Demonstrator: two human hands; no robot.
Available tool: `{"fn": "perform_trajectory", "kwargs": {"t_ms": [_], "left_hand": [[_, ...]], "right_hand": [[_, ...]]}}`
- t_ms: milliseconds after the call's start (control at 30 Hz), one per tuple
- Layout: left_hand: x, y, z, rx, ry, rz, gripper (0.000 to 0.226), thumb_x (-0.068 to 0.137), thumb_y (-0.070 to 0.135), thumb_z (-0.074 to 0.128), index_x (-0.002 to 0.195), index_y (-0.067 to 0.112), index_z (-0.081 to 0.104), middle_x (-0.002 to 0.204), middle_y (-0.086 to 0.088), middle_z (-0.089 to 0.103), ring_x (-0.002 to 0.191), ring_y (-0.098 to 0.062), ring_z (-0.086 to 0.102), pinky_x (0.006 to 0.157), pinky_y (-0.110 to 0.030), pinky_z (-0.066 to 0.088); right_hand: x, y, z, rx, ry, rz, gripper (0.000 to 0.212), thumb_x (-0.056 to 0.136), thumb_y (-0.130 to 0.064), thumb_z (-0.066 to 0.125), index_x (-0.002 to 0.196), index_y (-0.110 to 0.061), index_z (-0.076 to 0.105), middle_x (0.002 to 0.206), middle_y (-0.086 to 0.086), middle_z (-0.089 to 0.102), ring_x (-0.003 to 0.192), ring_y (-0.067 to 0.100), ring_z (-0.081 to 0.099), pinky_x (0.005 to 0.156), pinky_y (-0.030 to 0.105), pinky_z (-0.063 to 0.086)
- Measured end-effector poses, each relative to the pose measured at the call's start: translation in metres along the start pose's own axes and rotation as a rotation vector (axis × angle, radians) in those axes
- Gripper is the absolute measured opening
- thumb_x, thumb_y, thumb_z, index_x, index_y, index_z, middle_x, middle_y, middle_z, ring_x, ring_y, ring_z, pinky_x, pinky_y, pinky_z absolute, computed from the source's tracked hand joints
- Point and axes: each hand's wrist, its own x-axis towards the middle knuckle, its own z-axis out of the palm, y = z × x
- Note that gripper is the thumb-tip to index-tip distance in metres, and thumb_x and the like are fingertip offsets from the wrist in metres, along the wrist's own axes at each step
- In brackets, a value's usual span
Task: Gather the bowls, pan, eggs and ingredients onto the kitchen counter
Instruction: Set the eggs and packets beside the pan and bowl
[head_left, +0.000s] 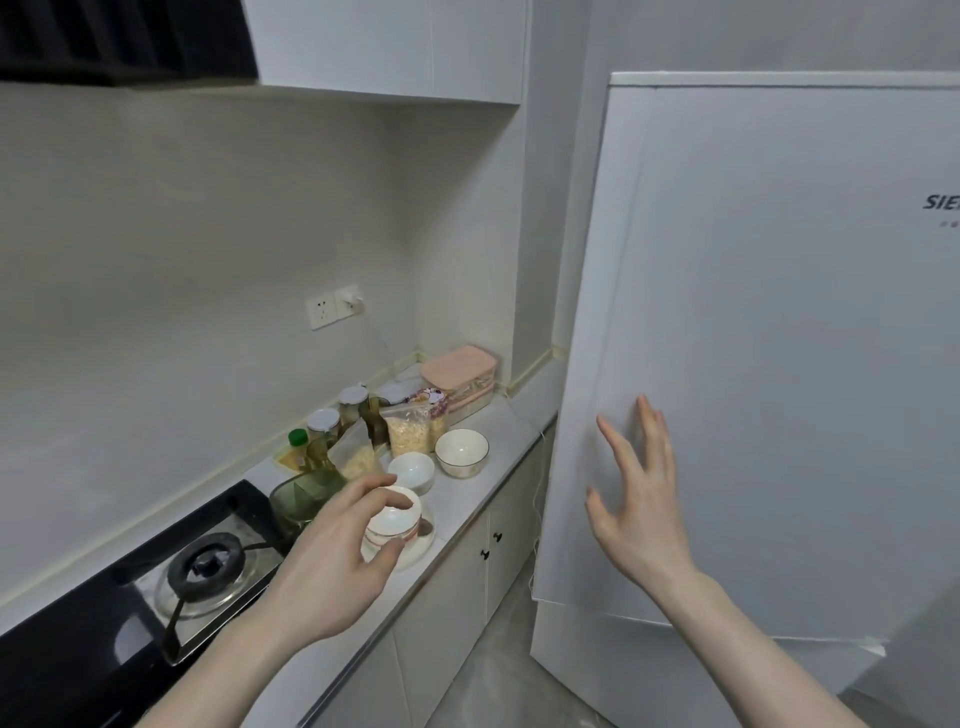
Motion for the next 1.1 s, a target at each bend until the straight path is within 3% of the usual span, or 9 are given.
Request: {"fn": "perform_trajectory", "kwargs": {"t_ms": [267,467,833,1100], "left_hand": [[0.062,0.026,0.025,0.011,0.049,-0.076,0.034,0.089,0.029,0.067,0.118,0.043,0.055,0.144,0.032,0.036,0.13,0.002,0.044,0.102,-0.022,0.036],[0.097,0.045,0.045,0.013,0.072,-0.111,0.032,0.091,0.03,0.065,0.117,0.045,0.054,0.142,0.034,0.035,0.127,0.005,0.042,0.096,-0.019,0.034],[0.132,0.065,0.068,0.033,0.104,-0.148,0.031,0.092,0.035,0.063,0.12,0.046,0.054,0.144,0.031,0.036,0.132,0.0,0.041,0.105,-0.025,0.037],[0.122,0.05,0.071,0.074,0.099,-0.222,0.035,0.089,0.032,0.066,0.122,0.043,0.056,0.144,0.028,0.038,0.133,-0.004,0.044,0.104,-0.025,0.039]], "right_hand": [[0.065,0.067,0.008,0.032,-0.03,-0.077,0.08,0.077,-0.005,0.074,0.15,-0.023,0.045,0.169,0.0,0.007,0.155,0.023,0.01,0.119,0.053,0.031],[0.105,0.105,0.011,0.066,-0.047,-0.091,0.078,0.08,-0.007,0.072,0.15,-0.025,0.044,0.168,-0.005,0.007,0.153,0.021,0.015,0.12,0.047,0.03],[0.151,0.149,0.029,0.116,-0.05,-0.022,0.078,0.079,-0.007,0.073,0.15,-0.022,0.043,0.169,-0.004,0.003,0.155,0.021,0.011,0.122,0.048,0.027],[0.167,0.152,0.037,0.121,-0.027,-0.007,0.079,0.077,-0.008,0.074,0.149,-0.02,0.043,0.167,-0.005,0.011,0.149,0.027,0.026,0.119,0.046,0.031]]}}
